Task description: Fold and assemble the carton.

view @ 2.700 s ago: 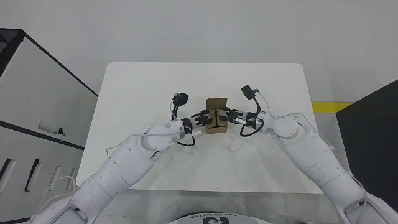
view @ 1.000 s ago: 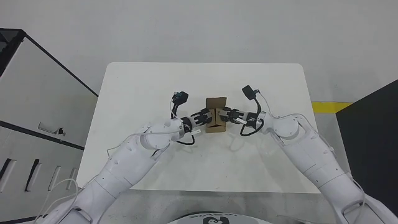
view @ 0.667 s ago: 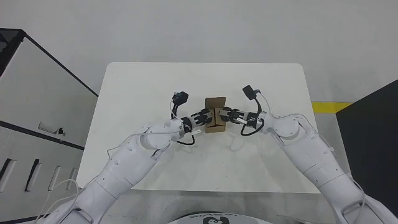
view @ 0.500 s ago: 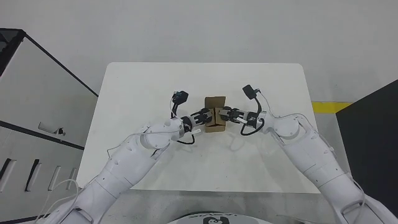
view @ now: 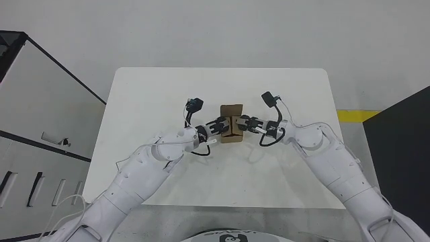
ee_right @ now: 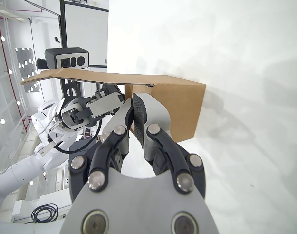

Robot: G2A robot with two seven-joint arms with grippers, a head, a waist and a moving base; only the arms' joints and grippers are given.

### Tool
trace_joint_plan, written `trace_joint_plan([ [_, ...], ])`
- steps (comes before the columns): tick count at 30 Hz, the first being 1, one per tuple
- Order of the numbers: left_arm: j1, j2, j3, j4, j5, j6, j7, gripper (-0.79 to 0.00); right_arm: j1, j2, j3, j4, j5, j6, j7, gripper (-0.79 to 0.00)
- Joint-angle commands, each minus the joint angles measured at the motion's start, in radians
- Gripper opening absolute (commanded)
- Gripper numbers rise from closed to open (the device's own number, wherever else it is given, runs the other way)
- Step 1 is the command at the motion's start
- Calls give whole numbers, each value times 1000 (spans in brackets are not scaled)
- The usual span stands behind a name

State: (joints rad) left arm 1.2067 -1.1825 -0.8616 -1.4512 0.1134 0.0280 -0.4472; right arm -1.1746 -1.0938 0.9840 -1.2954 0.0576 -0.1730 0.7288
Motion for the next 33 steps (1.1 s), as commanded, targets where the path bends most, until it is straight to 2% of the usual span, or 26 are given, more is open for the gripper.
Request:
trace_joint_plan([
  [1, 2, -1, -4, -2, 2, 0, -1, -785, -2, 0, 4, -5, -1, -3, -2, -785],
  [33, 36, -10, -41, -21, 31, 6, -19, -785, -3, -12, 1, -13, -30, 17, 13, -785],
])
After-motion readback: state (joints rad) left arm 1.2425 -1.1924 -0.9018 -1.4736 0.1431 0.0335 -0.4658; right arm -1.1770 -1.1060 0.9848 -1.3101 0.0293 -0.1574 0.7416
